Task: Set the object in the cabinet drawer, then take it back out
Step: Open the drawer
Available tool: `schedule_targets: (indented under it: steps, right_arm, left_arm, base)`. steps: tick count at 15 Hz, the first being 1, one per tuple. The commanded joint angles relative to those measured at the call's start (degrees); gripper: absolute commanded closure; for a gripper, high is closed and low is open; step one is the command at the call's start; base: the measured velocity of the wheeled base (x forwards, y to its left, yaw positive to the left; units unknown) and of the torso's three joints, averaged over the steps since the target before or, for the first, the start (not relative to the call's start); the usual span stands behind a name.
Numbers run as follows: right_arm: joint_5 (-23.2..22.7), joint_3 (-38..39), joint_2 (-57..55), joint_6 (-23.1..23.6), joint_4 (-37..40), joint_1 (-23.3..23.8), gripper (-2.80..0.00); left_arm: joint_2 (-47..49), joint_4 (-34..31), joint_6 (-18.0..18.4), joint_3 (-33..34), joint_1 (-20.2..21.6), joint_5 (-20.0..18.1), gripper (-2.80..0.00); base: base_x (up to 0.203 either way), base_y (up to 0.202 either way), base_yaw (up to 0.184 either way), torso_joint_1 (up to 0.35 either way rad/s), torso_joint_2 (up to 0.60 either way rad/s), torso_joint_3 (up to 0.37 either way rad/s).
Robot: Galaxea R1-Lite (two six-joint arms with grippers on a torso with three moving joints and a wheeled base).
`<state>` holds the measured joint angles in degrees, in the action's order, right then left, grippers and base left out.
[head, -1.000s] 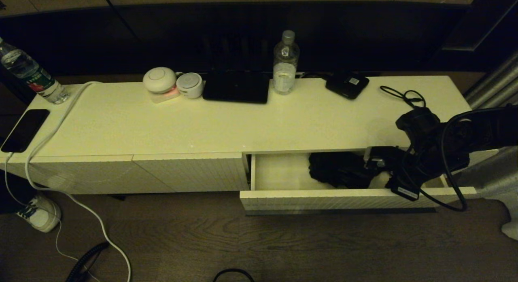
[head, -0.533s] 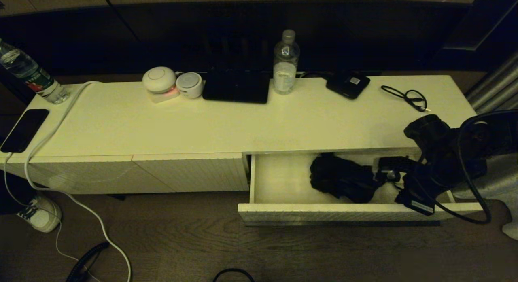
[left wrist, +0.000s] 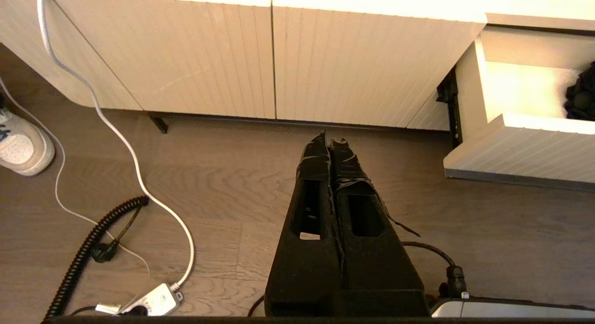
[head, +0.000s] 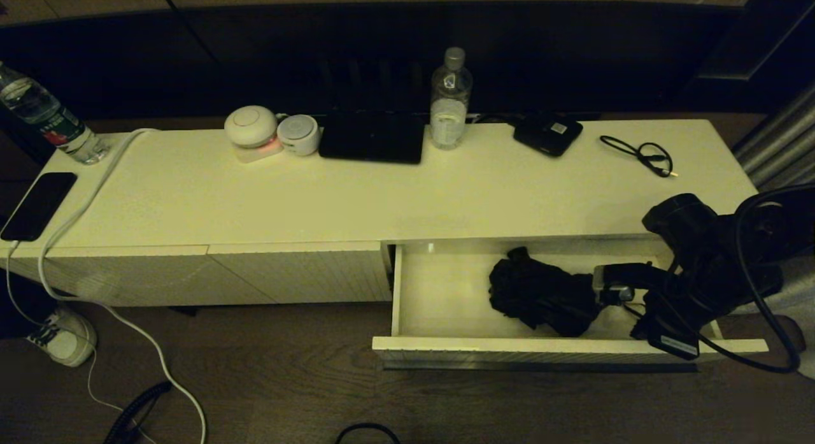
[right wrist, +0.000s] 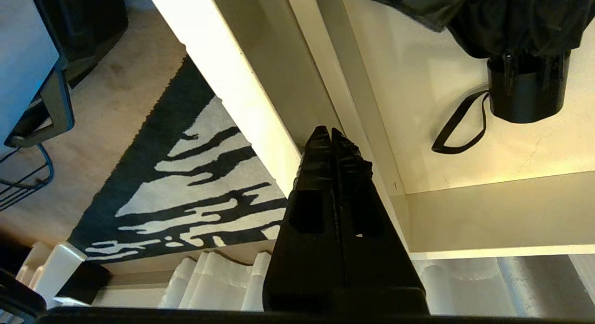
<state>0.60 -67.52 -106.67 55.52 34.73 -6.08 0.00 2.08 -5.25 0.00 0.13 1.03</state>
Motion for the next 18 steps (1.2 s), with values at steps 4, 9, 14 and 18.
schedule_targets:
  steps: [4, 9, 14, 18]
  right_arm:
    - [-0.2, -0.2, 1.1, 0.2, -1.1, -0.1, 0.0]
    - [-0.2, -4.5, 4.5, 0.3, -3.2, 0.3, 0.0]
    - [-0.2, -9.3, 9.4, 2.8, -2.6, -0.2, 0.0]
    - [-0.3, -11.1, 10.6, 6.8, -0.9, -4.6, 0.0]
  left_arm:
    - [-0.1, 0.0, 0.0, 0.0, 0.0, 0.0, 0.0]
    - [-0.1, 0.0, 0.0, 0.0, 0.0, 0.0, 0.0]
    - [-0.1, 0.0, 0.0, 0.0, 0.0, 0.0, 0.0]
    - [-0.1, 0.0, 0.0, 0.0, 0.0, 0.0, 0.0]
  base:
    - [0.0, 0.0, 0.0, 0.0, 0.0, 0.0]
    - [0.0, 0.0, 0.0, 0.0, 0.0, 0.0]
    - [0.0, 0.0, 0.0, 0.0, 0.0, 0.0]
    - [0.0, 0.0, 0.0, 0.0, 0.0, 0.0]
